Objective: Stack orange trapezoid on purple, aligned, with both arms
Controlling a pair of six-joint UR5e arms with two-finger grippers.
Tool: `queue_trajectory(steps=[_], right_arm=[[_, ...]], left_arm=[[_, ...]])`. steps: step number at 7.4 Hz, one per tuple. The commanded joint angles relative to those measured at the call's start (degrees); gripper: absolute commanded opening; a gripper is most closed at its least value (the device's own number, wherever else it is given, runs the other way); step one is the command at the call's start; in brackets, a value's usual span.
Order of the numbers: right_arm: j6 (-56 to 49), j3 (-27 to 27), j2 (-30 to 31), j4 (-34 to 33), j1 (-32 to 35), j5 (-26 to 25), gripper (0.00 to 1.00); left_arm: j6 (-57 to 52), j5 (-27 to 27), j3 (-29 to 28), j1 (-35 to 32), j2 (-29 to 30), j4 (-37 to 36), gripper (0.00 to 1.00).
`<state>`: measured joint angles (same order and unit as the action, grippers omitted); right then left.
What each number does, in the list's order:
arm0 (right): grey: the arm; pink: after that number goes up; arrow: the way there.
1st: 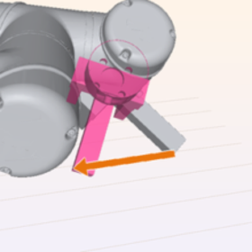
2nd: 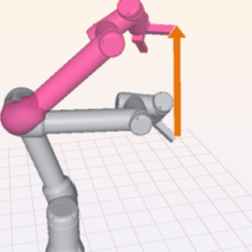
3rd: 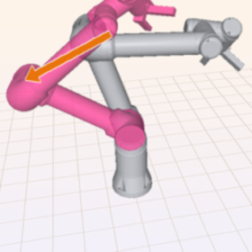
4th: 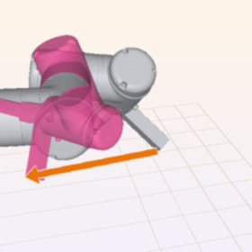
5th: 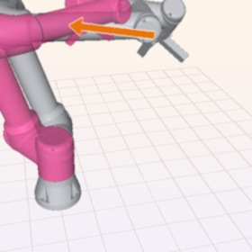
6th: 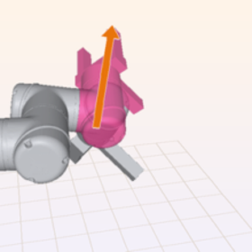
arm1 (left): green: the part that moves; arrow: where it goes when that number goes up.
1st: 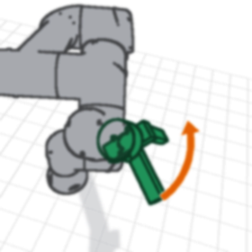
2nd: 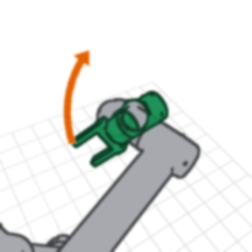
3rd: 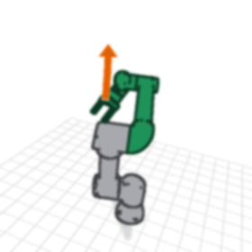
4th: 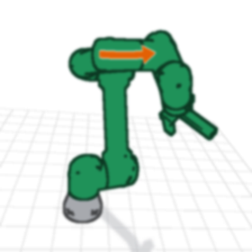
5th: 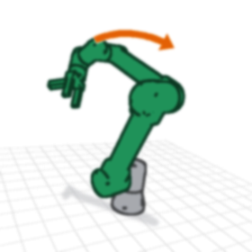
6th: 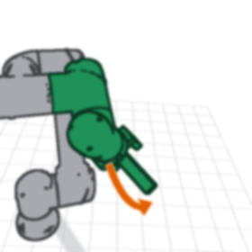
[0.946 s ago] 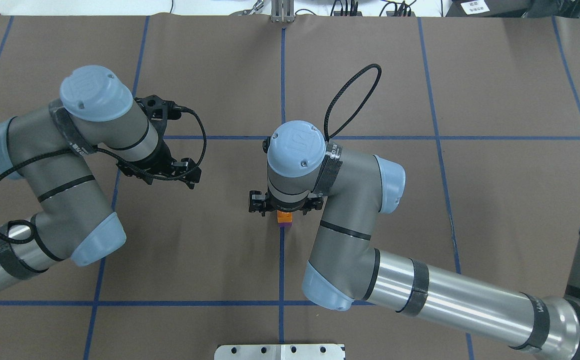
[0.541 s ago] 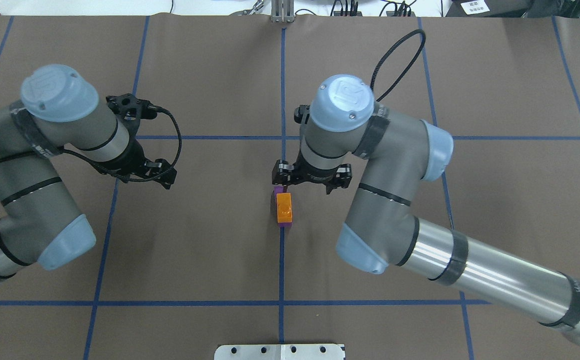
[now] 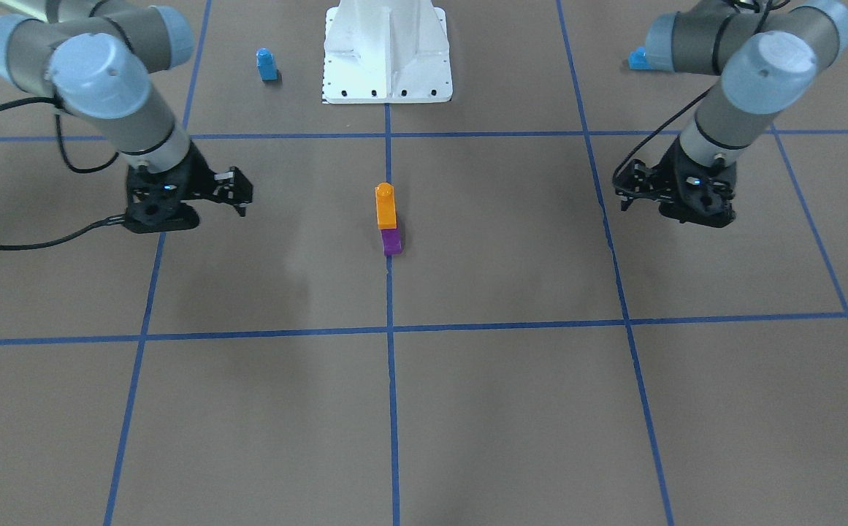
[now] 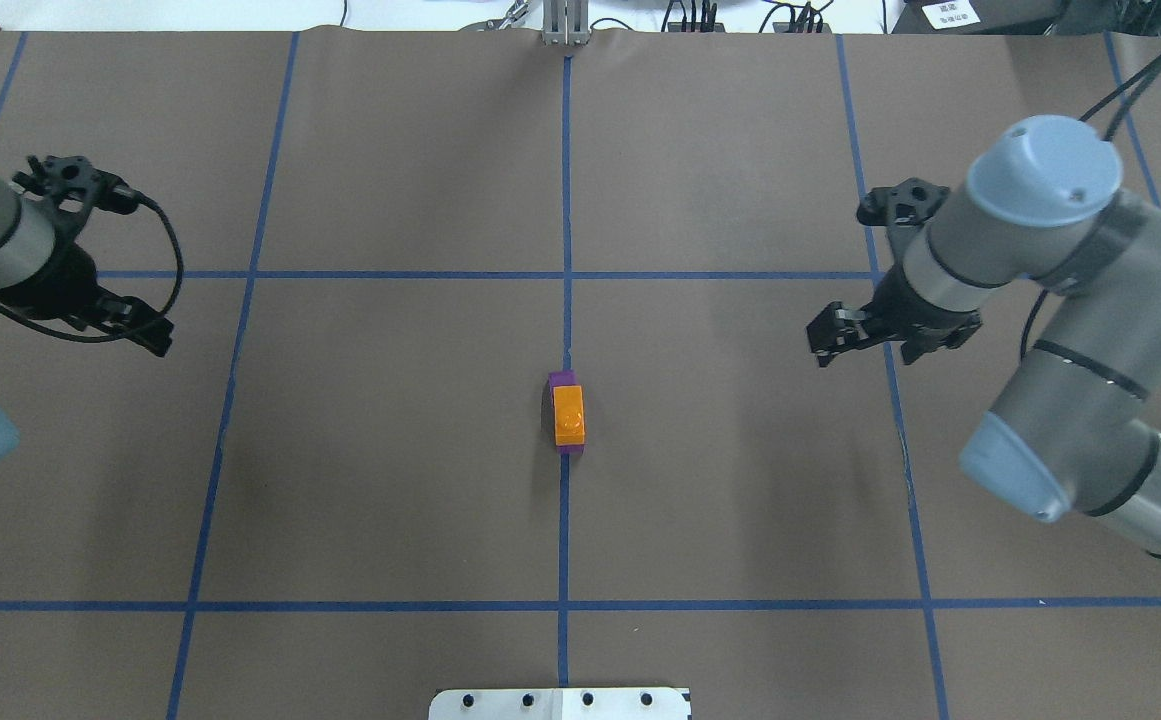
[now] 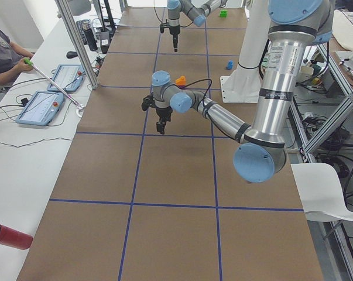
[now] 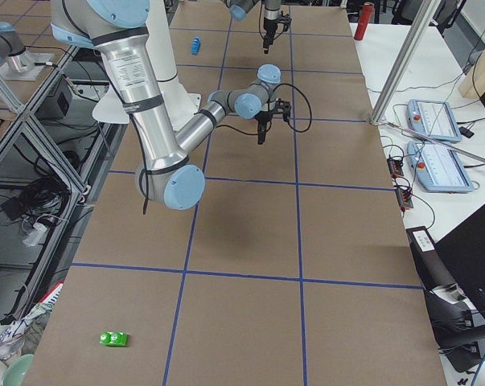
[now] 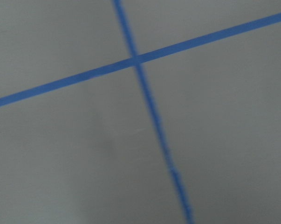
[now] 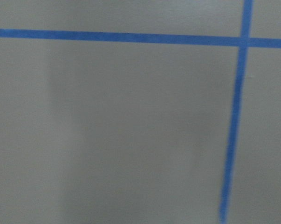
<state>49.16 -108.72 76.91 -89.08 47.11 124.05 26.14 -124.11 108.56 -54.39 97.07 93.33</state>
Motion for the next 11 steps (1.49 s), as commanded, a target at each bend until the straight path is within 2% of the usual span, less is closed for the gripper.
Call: queue_trajectory(steps=[1, 3, 5, 6, 11], right_arm=[[-20.9, 0.4, 11.0, 0.0, 13.1, 4.3, 1.0], [-39.1, 4.7, 18.3, 0.0, 23.8, 6.7, 1.0], [-51.4, 8.4, 22.8, 0.0, 34.2, 7.9, 1.0], [-53.6, 10.3, 23.8, 0.0, 37.7, 8.1, 1.0], [-53.2, 10.3, 23.5, 0.1, 38.1, 8.9, 1.0]], left_arm=[[-14.8, -4.5, -2.4, -10.1, -6.2, 0.9, 1.0], [-33.0, -12.3, -11.6, -21.9, -7.3, 0.7, 1.0], [-34.3, -11.9, -13.7, -24.9, -7.8, 0.5, 1.0], [-33.7, -11.8, -14.1, -25.3, -8.6, 0.5, 1.0], [-29.9, -11.6, -14.2, -30.9, -7.7, -2.5, 1.0]])
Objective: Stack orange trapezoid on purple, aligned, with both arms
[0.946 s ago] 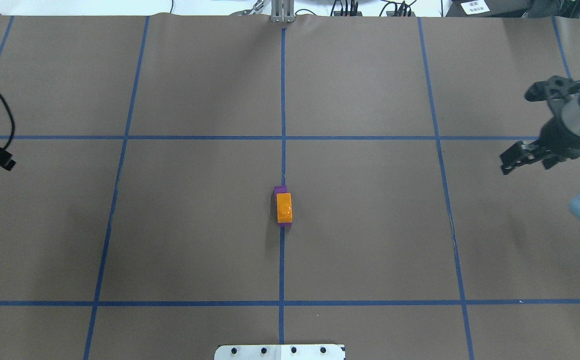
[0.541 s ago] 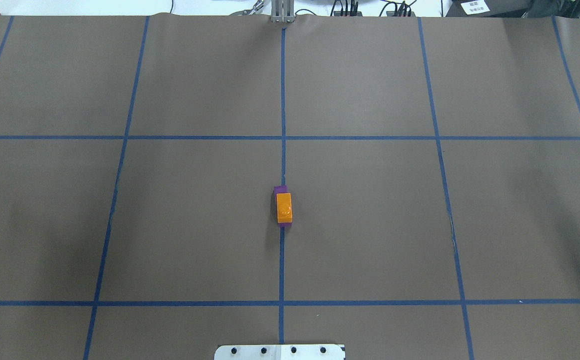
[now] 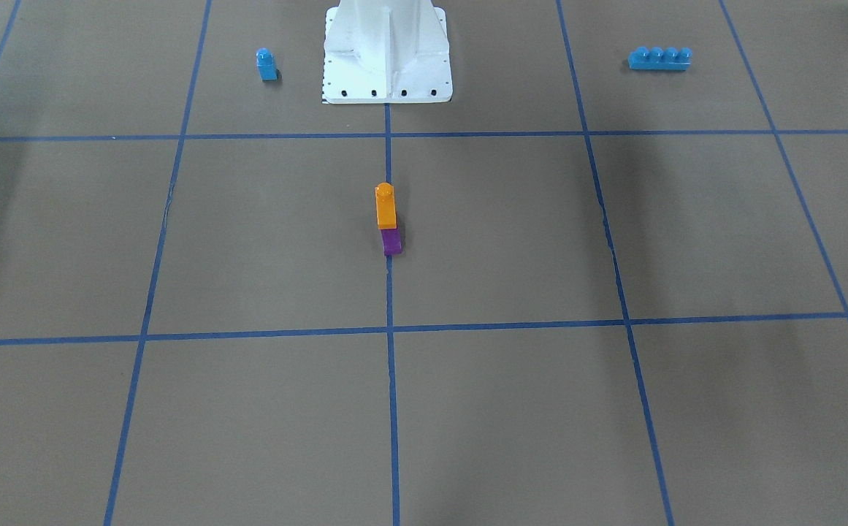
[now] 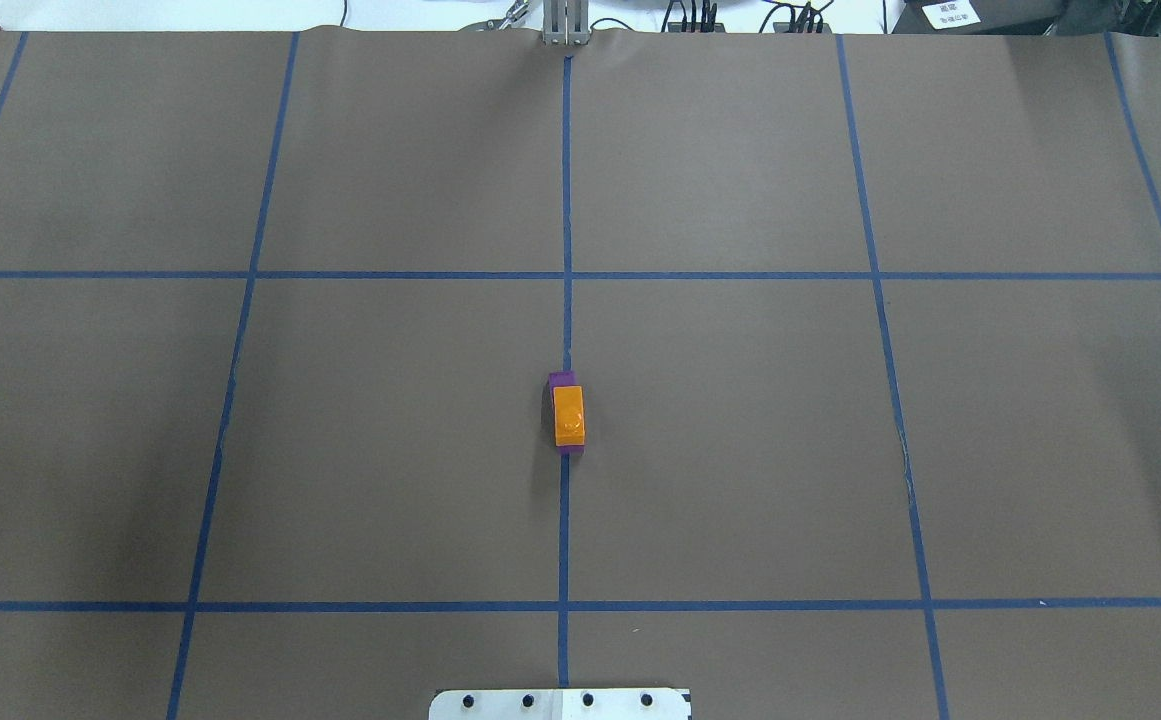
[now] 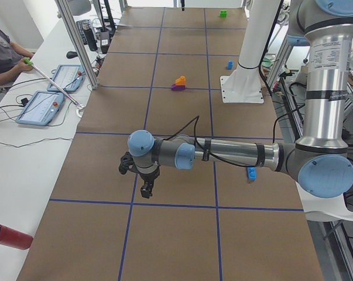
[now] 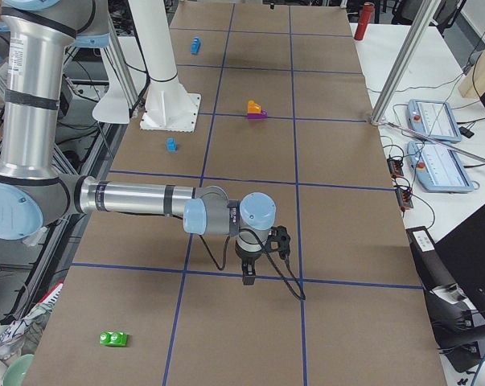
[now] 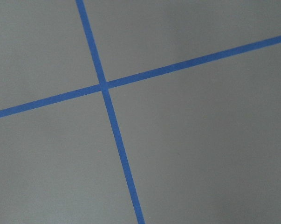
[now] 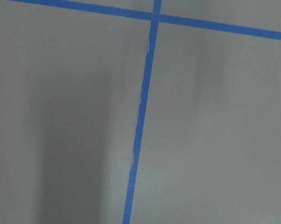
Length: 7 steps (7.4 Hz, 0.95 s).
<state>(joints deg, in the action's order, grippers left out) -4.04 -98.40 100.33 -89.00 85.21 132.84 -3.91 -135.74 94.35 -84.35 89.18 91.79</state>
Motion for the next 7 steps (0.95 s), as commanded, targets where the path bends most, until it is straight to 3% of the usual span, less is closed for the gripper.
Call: queue_trajectory(steps=[1, 7], right_arm=[[-0.1, -0.2, 0.4, 0.1, 0.0, -0.1, 1.0], [-0.5, -0.4, 0.5, 0.1, 0.0, -0.3, 1.0]], left_arm=[[0.4, 0.3, 0.1, -0.8, 0.6, -1.0, 1.0], [0.5, 2.9, 0.7, -1.0, -0.7, 0.1, 1.0]])
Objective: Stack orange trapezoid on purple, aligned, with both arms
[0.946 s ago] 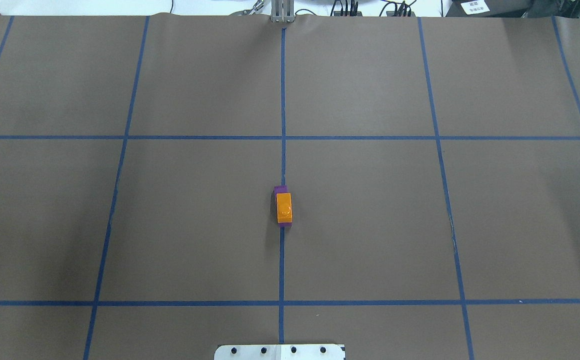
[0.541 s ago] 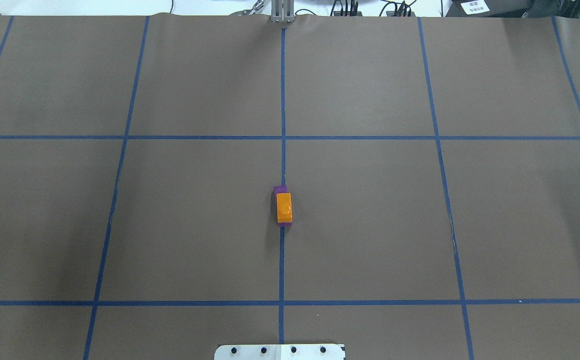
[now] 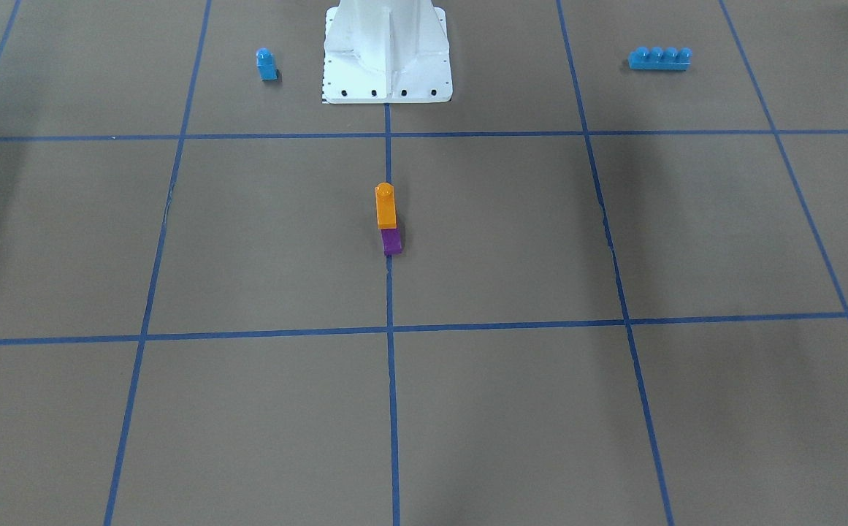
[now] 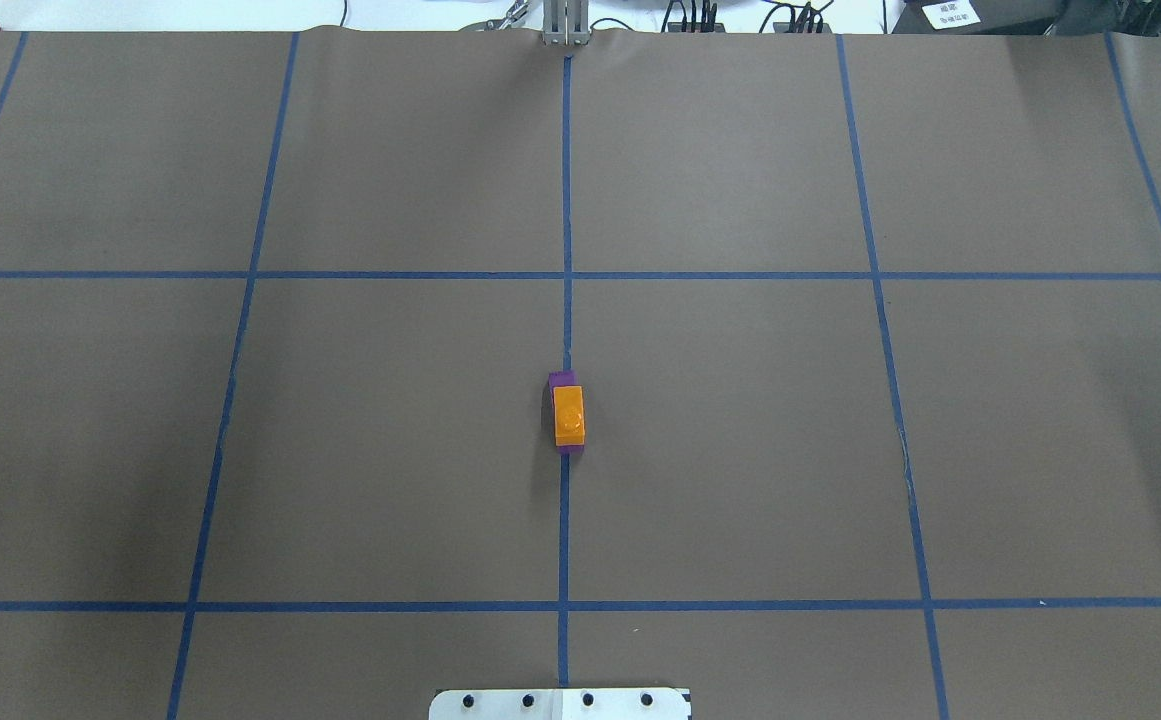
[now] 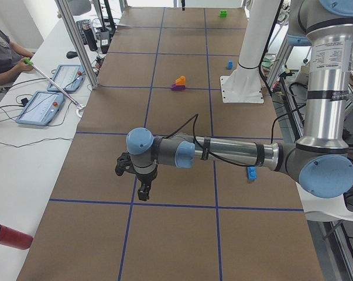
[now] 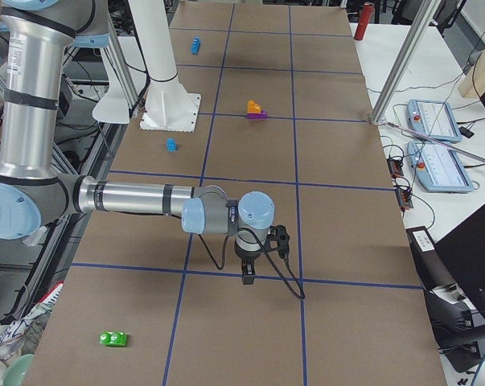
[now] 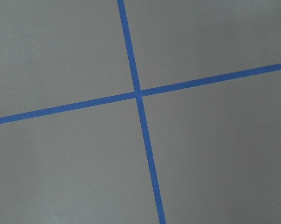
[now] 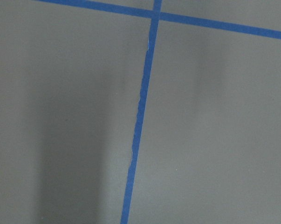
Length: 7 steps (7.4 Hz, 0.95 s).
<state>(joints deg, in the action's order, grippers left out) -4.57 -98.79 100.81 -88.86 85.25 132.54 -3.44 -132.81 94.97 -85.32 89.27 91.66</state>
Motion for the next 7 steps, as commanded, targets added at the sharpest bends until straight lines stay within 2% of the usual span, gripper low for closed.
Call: queue_trajectory(steps=[1, 7], right_arm=[[-0.1, 0.0, -0.1, 0.0, 0.0, 0.1, 1.0], [-0.2, -0.1, -0.2, 0.0, -0.1, 0.3, 1.0]], left_arm=[[-0.1, 0.1, 0.0, 0.0, -1.0, 0.4, 1.0], [-0.1, 0.2, -0.1, 0.1, -0.8, 0.3, 1.0]])
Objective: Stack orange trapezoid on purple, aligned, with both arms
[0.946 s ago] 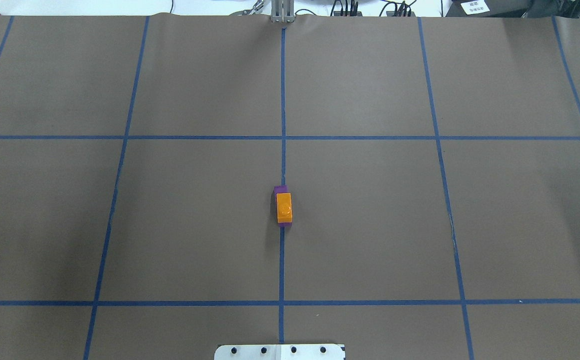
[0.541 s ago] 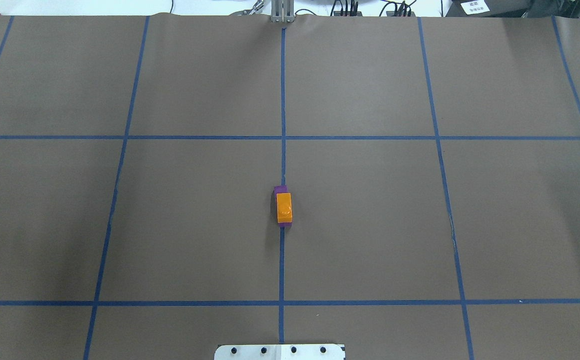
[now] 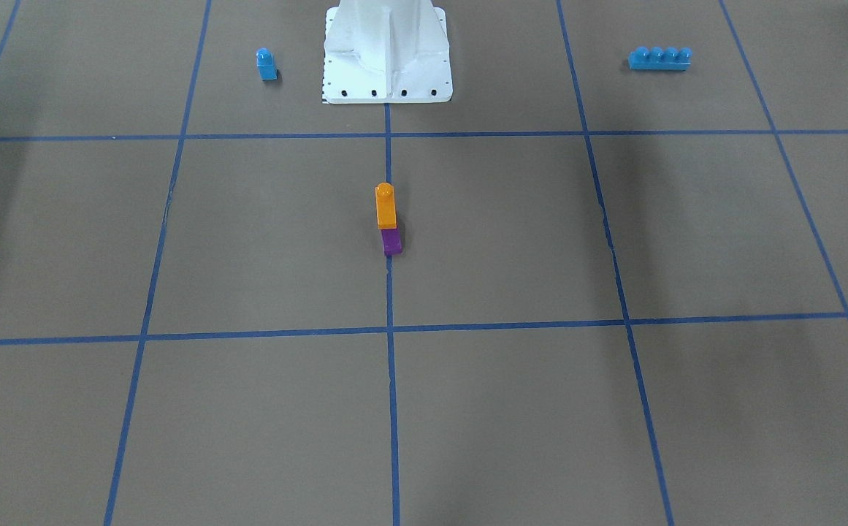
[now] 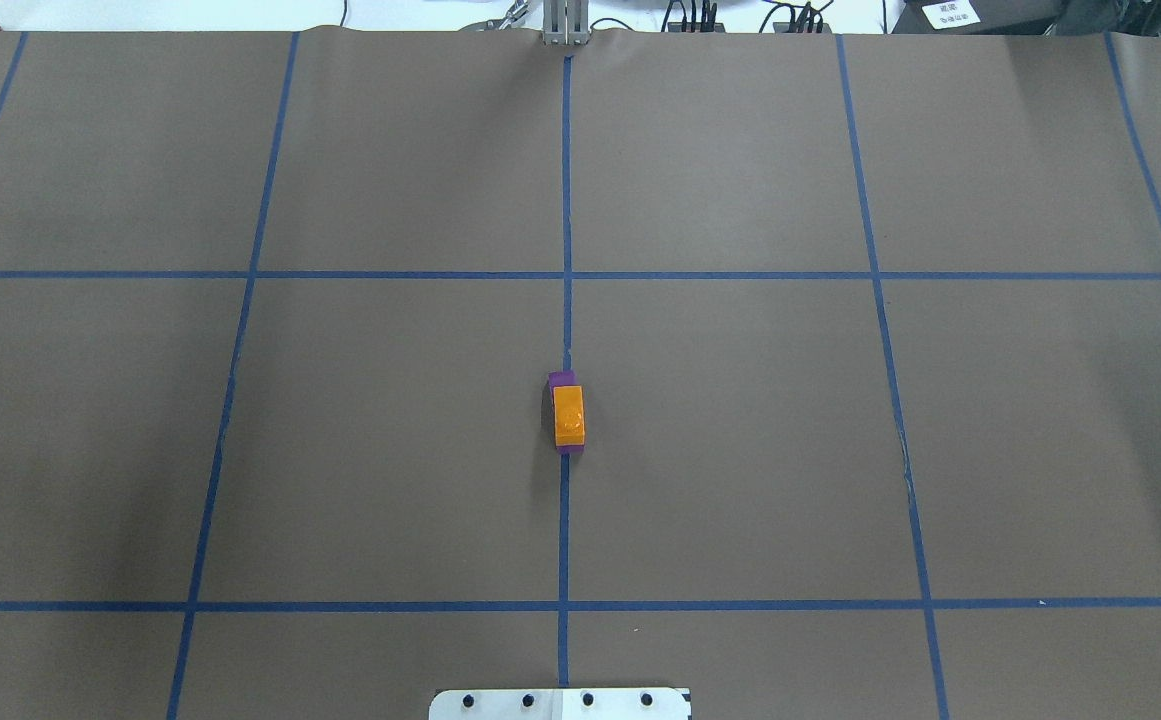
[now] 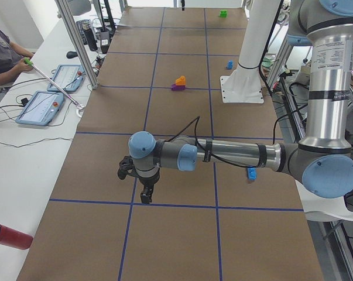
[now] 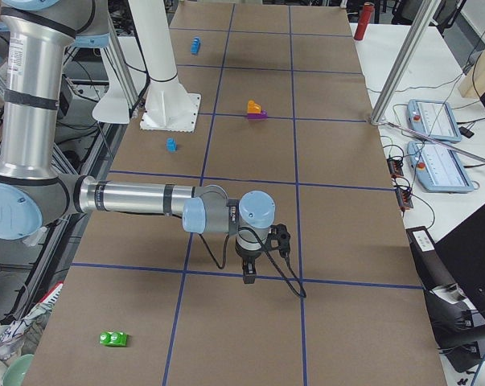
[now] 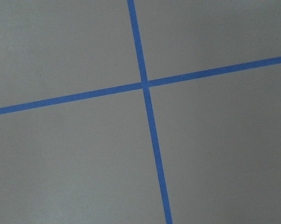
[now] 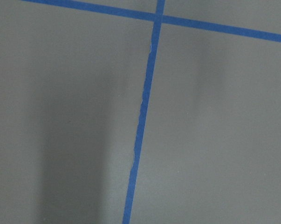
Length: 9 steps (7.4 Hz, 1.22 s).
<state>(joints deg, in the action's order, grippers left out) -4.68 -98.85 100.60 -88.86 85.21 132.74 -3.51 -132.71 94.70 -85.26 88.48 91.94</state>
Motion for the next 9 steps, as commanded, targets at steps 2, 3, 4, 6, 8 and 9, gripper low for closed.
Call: queue_trajectory(steps=[2, 3, 4, 6, 8, 9], right_arm=[[-0.1, -0.3, 0.2, 0.0, 0.0, 0.2, 1.0], [-0.1, -0.3, 0.2, 0.0, 0.0, 0.2, 1.0], [-0.1, -0.4, 0.5, 0.0, 0.0, 0.4, 1.0], [-0.2, -0.4, 0.8, 0.0, 0.0, 0.5, 1.0], [-0.2, -0.4, 0.7, 0.1, 0.0, 0.0, 1.0], [-0.2, -0.4, 0.7, 0.1, 0.0, 0.1, 1.0]], left_arm=[[0.0, 0.0, 0.1, 0.0, -0.1, 0.0, 1.0], [-0.1, -0.1, 0.2, 0.0, -0.1, -0.1, 1.0], [0.0, -0.2, 0.3, 0.0, -0.1, -0.2, 1.0], [-0.1, 0.0, -0.2, 0.0, -0.1, -0.1, 1.0], [-0.1, 0.7, -0.4, -0.1, -0.2, 0.0, 1.0], [-0.1, 2.2, 0.0, 0.0, -0.1, 0.1, 1.0]])
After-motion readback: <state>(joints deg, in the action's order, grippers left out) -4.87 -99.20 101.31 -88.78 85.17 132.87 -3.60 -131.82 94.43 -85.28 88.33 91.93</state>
